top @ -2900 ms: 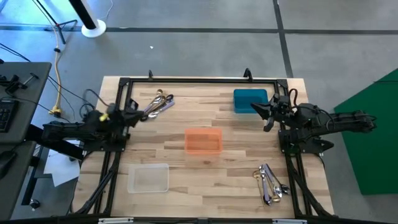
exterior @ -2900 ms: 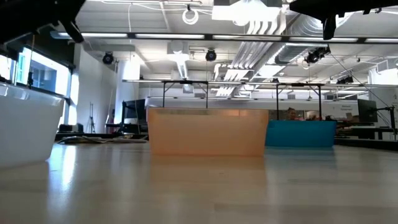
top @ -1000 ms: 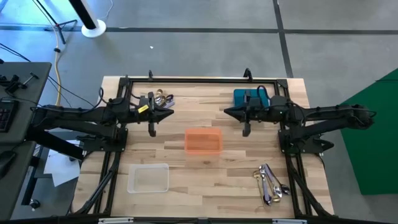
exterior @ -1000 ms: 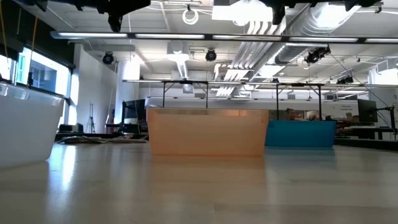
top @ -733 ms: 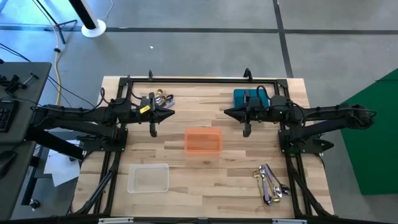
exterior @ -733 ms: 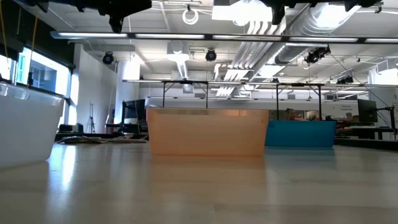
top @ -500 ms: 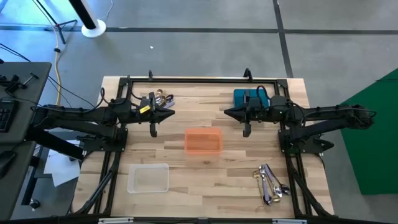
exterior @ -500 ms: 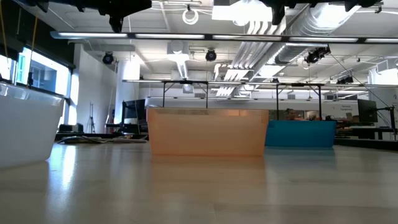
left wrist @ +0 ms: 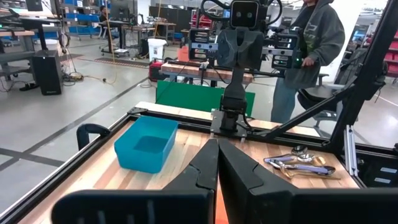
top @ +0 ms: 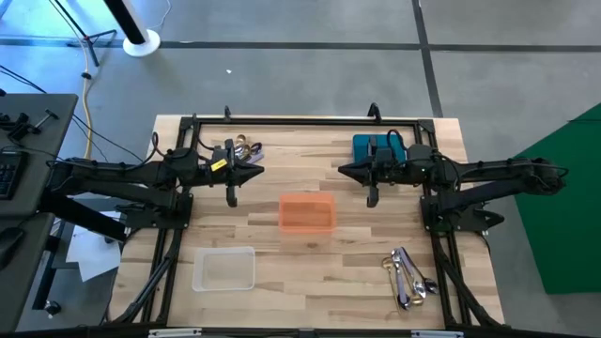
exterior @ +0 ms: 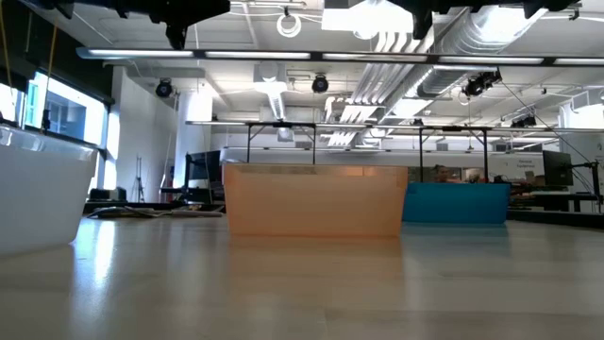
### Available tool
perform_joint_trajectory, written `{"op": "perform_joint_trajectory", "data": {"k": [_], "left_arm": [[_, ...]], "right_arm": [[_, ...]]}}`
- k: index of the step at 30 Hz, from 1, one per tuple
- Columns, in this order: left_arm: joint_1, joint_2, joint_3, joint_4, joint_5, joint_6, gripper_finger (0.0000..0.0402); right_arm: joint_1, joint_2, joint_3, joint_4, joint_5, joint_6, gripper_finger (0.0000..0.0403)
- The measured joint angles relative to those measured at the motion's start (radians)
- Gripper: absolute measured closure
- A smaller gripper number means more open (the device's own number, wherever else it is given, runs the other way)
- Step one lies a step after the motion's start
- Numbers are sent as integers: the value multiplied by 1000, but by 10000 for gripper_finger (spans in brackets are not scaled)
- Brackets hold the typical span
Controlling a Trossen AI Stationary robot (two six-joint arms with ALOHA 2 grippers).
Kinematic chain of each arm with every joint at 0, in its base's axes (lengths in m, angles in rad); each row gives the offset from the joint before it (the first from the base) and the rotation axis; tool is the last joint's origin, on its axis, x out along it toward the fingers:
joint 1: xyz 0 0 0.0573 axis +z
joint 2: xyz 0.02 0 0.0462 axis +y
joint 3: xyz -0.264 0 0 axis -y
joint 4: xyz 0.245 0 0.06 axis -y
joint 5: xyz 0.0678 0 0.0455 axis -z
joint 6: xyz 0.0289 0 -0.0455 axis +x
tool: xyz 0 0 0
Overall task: Sort silverware by color (type)
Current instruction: Put the top right violet spoon into the blue bin
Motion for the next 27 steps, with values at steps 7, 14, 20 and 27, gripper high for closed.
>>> {"op": "perform_joint_trajectory", "data": {"k": [7, 14, 20, 27], "left_arm": [[0, 0, 0, 0, 0, 12, 399], [3, 1, 0, -1, -78, -47, 398], [95, 28, 0, -26, -181, -152, 359], [324, 72, 38, -321, -61, -261, 256]], "right_arm": [[0, 0, 0, -1, 0, 10, 402], [0, 0, 0, -27, 0, 32, 402], [0, 0, 0, -32, 1, 43, 402], [0, 0, 0, -60, 1, 43, 402]]}}
